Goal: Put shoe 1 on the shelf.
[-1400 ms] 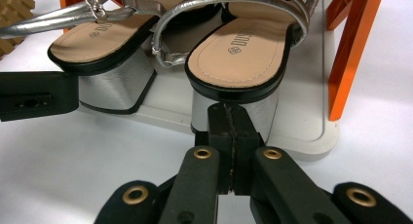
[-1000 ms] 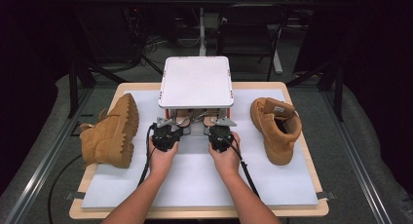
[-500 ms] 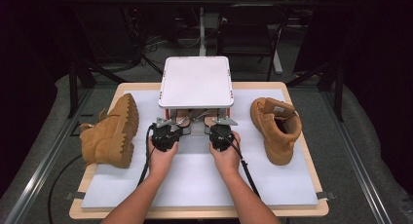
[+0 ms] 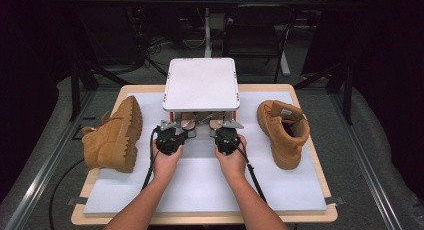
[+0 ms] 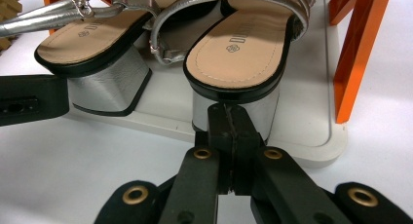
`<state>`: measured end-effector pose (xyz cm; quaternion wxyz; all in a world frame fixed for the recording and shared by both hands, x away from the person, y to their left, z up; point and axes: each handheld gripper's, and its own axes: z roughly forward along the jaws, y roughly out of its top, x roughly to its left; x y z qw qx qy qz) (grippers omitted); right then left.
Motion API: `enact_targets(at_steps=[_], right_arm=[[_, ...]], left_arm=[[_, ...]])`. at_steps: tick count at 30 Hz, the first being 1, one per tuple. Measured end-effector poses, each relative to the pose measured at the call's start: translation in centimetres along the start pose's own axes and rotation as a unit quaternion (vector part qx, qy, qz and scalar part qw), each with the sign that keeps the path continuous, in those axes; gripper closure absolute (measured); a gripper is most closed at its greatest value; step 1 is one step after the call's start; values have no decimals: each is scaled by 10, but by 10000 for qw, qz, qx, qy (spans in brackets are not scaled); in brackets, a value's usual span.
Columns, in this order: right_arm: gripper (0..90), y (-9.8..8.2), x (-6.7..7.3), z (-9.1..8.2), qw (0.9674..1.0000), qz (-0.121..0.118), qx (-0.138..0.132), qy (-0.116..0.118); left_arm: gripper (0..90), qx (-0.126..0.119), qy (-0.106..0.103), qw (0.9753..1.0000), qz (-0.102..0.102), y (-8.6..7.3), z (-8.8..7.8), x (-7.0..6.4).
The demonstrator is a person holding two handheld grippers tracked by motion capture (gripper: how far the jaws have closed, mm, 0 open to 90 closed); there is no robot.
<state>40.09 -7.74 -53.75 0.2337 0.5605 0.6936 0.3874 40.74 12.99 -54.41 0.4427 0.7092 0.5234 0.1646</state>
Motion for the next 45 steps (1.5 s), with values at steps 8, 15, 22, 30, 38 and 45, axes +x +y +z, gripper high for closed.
enact_targets(at_steps=[8,15,22,30,38,45], right_arm=[[900,-1,0,-6,10000,-62,-12,-11],[871,-4,-2,-22,9997,-232,7,36],[758,-11,-6,-43,9990,-354,54,250],[647,-17,-8,-70,9978,-562,-36,348],[559,-31,-18,-90,9974,-556,8,467],[547,-43,-26,-104,9967,-681,70,442]], left_arm=[[898,-24,-64,10000,-20,0,-5,0],[881,-19,-160,9998,69,0,-21,-4],[818,-62,-247,9996,157,-2,-44,-3],[690,-103,-290,9992,245,-11,-70,8],[601,-159,-327,9990,258,-25,-96,21],[588,-124,-327,9988,351,-35,-112,26]])
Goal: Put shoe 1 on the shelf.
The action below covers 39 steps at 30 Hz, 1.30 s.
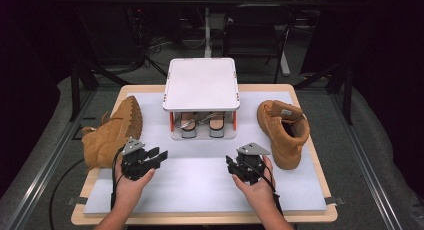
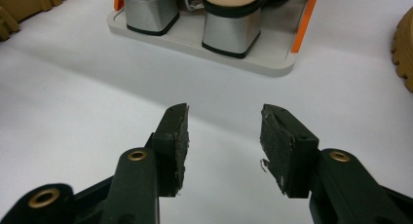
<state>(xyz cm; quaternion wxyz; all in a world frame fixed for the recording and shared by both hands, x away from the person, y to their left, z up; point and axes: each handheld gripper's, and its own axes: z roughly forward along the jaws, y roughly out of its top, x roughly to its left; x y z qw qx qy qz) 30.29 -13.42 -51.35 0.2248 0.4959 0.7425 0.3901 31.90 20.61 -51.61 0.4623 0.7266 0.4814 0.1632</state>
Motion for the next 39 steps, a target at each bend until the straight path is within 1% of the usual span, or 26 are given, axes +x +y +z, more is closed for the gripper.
enact_targets(at_steps=[1,2,3,5,8,10,12,14,15,17,18,19,20,22,23,25,27,28,29,31,32,33,35,36,38,39], right_arm=[[576,-1,0,-2,10000,-8,19,23],[589,-3,0,-5,10000,-33,80,26],[595,-5,1,-6,10000,-43,72,15],[594,-9,3,-11,9998,-138,109,31],[590,-13,6,-16,9997,-198,102,101],[577,-14,8,-19,9996,-184,53,185],[558,-15,9,-21,9994,-244,61,229],[533,-19,8,-20,9992,-241,-49,330],[521,-20,6,-19,9991,-261,-21,325],[482,-25,3,-15,9992,-242,19,304],[472,-27,1,-14,9993,-240,37,301],[455,-29,-1,-14,9992,-283,-73,279],[449,-30,-3,-14,9991,-324,-100,267],[423,-32,-6,-14,9989,-281,-205,313],[420,-33,-8,-14,9990,-214,-179,352],[394,-34,-10,-15,9992,-192,-76,348],[395,-35,-11,-16,9991,-146,-116,370],[389,-35,-11,-17,9990,-167,-77,396],[368,-35,-11,-17,9990,-212,-70,388],[321,-35,-11,-18,9990,-254,-73,363],[287,-35,-11,-18,9990,-246,-74,358],[260,-36,-11,-18,9991,-188,-136,352],[225,-35,-11,-18,9991,-141,-149,379],[203,-35,-12,-19,9991,-170,-121,366],[172,-35,-13,-20,9992,-159,-127,353],[158,-35,-14,-21,9992,-148,-114,347]], left_arm=[[588,34,5,10000,12,-1,-2,0],[588,43,0,10000,35,-2,-3,-1],[584,48,-12,10000,60,-3,-4,-1],[582,63,-29,9999,109,-6,-8,-1],[582,139,-63,9998,117,-11,-11,-1],[583,159,-72,9998,133,-13,-14,-1],[579,146,-93,9998,136,-16,-17,0],[577,124,-100,9998,133,-18,-20,1],[568,159,-122,9997,132,-19,-21,2],[545,106,-125,9998,108,-22,-23,2],[528,106,-117,9998,138,-23,-24,2],[509,80,-75,9998,154,-24,-25,3],[483,67,-69,9998,190,-25,-25,3],[476,85,15,9996,282,-25,-27,4],[473,72,41,9996,269,-26,-27,4],[467,94,56,9997,215,-27,-29,6],[461,221,80,9997,85,-28,-30,8],[457,238,64,9997,40,-28,-30,9],[454,238,46,9997,-2,-29,-31,10],[424,268,105,9996,3,-28,-35,11],[409,204,111,9997,-45,-27,-37,12],[389,202,134,9997,-80,-26,-39,14],[380,181,186,9995,-174,-26,-44,18],[372,162,182,9994,-227,-25,-46,20],[351,146,226,9993,-243,-25,-51,23],[342,131,211,9994,-244,-25,-54,24]])
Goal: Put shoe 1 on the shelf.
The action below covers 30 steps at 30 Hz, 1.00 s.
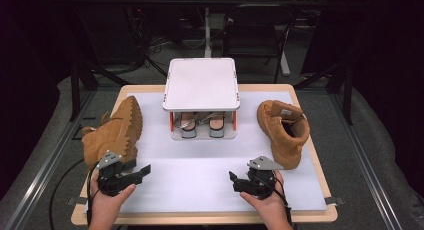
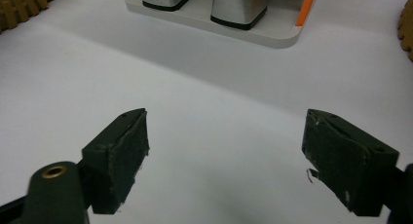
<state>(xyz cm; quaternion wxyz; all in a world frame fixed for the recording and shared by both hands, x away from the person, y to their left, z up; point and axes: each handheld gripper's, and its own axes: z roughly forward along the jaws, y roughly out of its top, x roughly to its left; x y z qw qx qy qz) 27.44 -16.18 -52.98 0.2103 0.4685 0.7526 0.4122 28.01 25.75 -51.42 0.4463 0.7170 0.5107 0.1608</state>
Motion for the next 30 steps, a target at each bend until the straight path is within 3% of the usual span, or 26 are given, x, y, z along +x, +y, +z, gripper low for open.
enact_targets(at_steps=[5,10,15,19,22,25,28,30], right_arm=[[139,-2,-4,1,10000,94,12,19],[150,-1,-4,1,9999,-91,82,-51],[171,-2,-5,3,9997,-152,120,-150],[237,-2,-6,3,9997,-92,147,-152],[270,-3,-5,3,9997,-72,45,-217],[313,-4,-5,1,9997,-60,-72,-228],[401,-5,-5,1,9998,-19,-172,-96],[404,-5,-5,1,9998,-7,-175,-52]], left_arm=[[323,-1,35,9999,-95,1,-10,11],[351,-32,112,9997,-191,6,-21,24],[397,-40,143,9989,-441,8,-28,38],[409,68,144,9988,-472,10,-32,48],[409,18,296,9986,-440,11,-34,53],[424,-32,302,9986,-433,12,-37,58],[432,-78,307,9983,-481,13,-39,63],[433,-60,342,9980,-521,14,-40,65]])
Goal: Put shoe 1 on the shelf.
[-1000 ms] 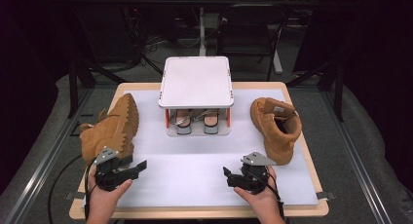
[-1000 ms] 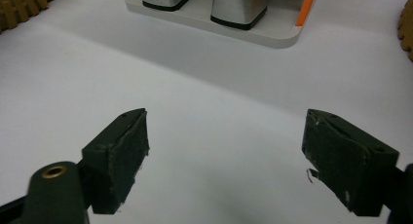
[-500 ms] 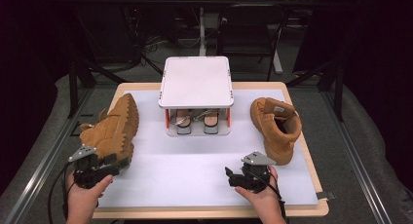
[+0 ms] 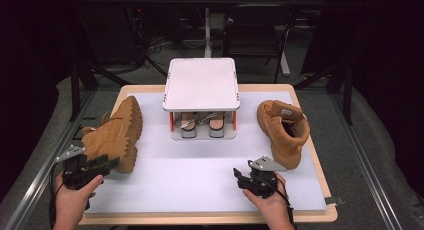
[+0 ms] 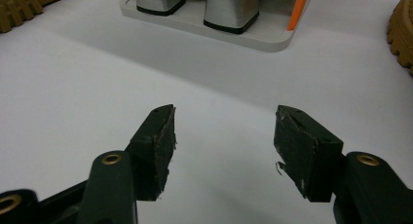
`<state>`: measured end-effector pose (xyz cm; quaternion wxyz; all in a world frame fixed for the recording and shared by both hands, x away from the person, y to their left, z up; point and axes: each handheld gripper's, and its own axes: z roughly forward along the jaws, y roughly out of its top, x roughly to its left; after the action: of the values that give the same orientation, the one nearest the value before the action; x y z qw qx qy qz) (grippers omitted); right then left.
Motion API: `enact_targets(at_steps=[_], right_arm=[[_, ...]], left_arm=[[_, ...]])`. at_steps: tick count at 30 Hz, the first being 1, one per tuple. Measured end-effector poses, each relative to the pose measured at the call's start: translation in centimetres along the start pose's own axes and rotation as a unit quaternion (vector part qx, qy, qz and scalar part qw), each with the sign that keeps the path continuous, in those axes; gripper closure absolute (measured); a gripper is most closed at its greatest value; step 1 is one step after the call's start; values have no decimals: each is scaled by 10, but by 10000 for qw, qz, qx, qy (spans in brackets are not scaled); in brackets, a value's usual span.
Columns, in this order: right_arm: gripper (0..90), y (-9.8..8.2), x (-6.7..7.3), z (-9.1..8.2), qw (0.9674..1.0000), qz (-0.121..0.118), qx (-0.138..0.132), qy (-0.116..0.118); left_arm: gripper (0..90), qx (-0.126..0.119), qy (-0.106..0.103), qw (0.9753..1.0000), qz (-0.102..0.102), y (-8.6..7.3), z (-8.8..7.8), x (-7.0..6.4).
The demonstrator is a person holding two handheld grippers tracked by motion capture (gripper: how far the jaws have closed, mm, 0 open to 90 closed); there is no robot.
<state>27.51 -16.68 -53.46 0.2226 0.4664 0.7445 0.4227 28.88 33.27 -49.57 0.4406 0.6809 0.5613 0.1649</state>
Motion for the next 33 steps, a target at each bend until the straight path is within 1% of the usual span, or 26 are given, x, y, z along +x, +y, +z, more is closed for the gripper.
enact_targets(at_steps=[3,5,7,8,10,11,14,15,18,21,24,27,30,33], right_arm=[[414,0,0,1,10000,45,34,14],[421,-1,0,1,10000,61,14,-21],[422,-1,-1,1,10000,81,1,-22],[423,-1,-1,1,10000,84,1,-25],[424,-1,0,2,10000,50,79,-2],[424,-1,0,3,9999,51,110,2],[426,-2,1,5,9997,97,207,24],[426,-2,1,5,9997,71,246,20],[426,-2,1,5,9996,72,256,17],[426,-3,0,6,9997,123,227,30],[431,-3,0,6,9996,149,242,39],[444,-2,-1,5,9993,151,334,55],[444,-4,0,6,9996,155,237,44],[444,-4,0,7,9994,101,322,63]], left_arm=[[444,-27,95,9999,-26,3,-4,7],[469,-53,158,9998,-132,4,-6,13],[475,-22,219,9996,-165,5,-5,19],[476,22,249,9995,-215,6,-5,22],[476,104,270,9993,-252,9,-3,27],[476,105,315,9991,-260,11,-2,29],[476,56,355,9989,-286,17,-3,33],[475,31,373,9988,-301,18,-3,35],[475,13,452,9982,-394,21,-5,43],[472,-17,527,9974,-495,22,-6,51],[472,32,552,9970,-539,22,-6,56],[469,9,566,9966,-591,23,-6,60],[455,9,612,9963,-610,24,-6,63],[454,-54,623,9957,-686,24,-6,66]])
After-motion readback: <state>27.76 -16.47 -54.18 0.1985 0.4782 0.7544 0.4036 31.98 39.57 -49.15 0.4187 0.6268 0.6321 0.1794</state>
